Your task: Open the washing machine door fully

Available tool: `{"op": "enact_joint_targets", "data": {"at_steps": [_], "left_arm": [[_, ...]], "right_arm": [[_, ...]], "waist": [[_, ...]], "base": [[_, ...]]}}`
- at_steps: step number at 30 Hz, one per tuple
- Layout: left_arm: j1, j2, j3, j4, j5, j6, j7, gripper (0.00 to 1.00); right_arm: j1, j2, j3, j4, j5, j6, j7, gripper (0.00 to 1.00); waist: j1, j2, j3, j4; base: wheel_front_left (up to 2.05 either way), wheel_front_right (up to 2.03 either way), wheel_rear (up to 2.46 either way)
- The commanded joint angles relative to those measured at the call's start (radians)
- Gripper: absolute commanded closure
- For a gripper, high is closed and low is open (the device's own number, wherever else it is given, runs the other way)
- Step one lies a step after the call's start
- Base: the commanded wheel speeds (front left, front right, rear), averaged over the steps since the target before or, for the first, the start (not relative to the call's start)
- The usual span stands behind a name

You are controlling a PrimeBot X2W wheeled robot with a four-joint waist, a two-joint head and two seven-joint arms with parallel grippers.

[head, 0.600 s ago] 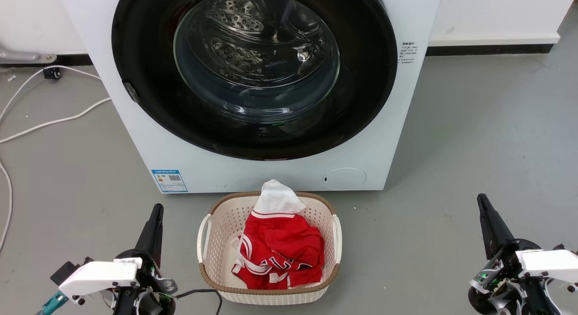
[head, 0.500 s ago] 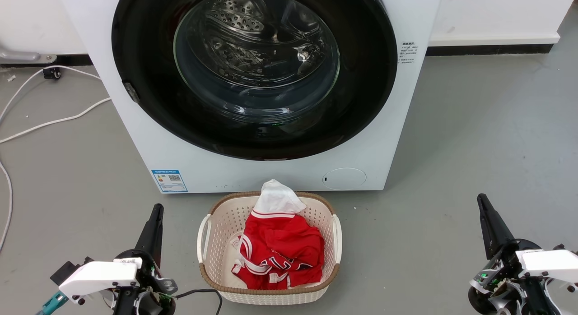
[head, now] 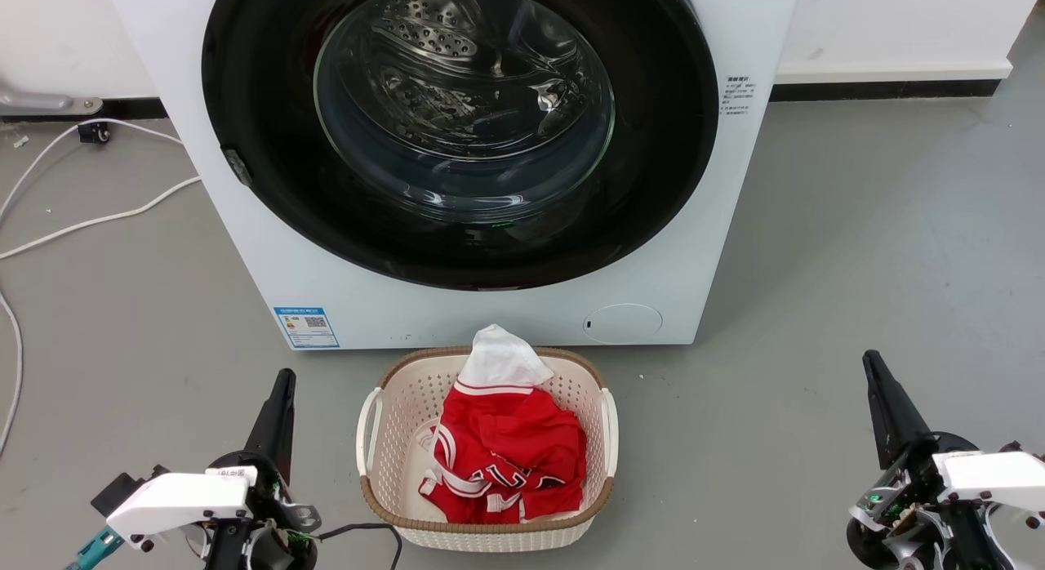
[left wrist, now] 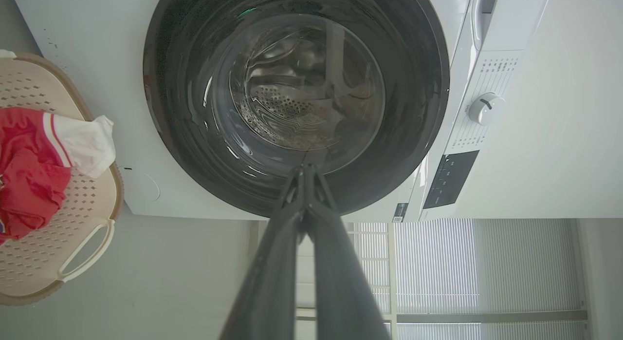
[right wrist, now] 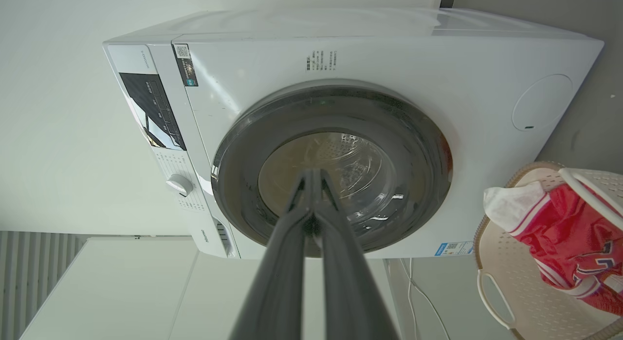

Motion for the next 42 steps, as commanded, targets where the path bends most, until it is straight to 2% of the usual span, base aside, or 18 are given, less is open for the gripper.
{"op": "enact_joint_targets", "data": {"at_steps": [1,10,16,28,42], "left_arm": [[0.000,0.000,0.000,0.000,0.002,0.000,0.000,0.00],[-0.001,-0.002,-0.037,-0.009,0.021,0.000,-0.035,0.00],[-0.007,-0.002,-0.048,-0.033,0.092,0.000,-0.063,0.00],[-0.013,-0.003,-0.053,-0.087,0.339,0.003,-0.114,0.00],[-0.012,-0.003,-0.090,-0.137,0.656,0.046,-0.166,0.00]], "right_arm": [[0.000,0.000,0.000,0.000,0.000,0.000,0.000,0.00],[0.020,0.001,0.015,-0.023,-0.021,0.000,-0.034,0.00],[0.029,0.002,0.012,-0.047,-0.084,0.000,-0.063,0.00],[0.045,0.003,0.021,-0.120,-0.423,0.000,-0.114,0.00],[0.064,0.004,0.056,-0.167,-0.749,0.000,-0.166,0.00]], "waist": [[0.0000,0.0000,0.000,0.000],[0.0000,0.0000,0.001,-0.001],[0.0000,0.0000,0.002,-0.001],[0.0000,0.0000,0.005,-0.005],[0.0000,0.0000,0.009,-0.003]], "base": [[0.00,0.00,0.00],[0.00,0.00,0.00],[0.00,0.00,0.00],[0.00,0.00,0.00],[0.00,0.00,0.00]]}}
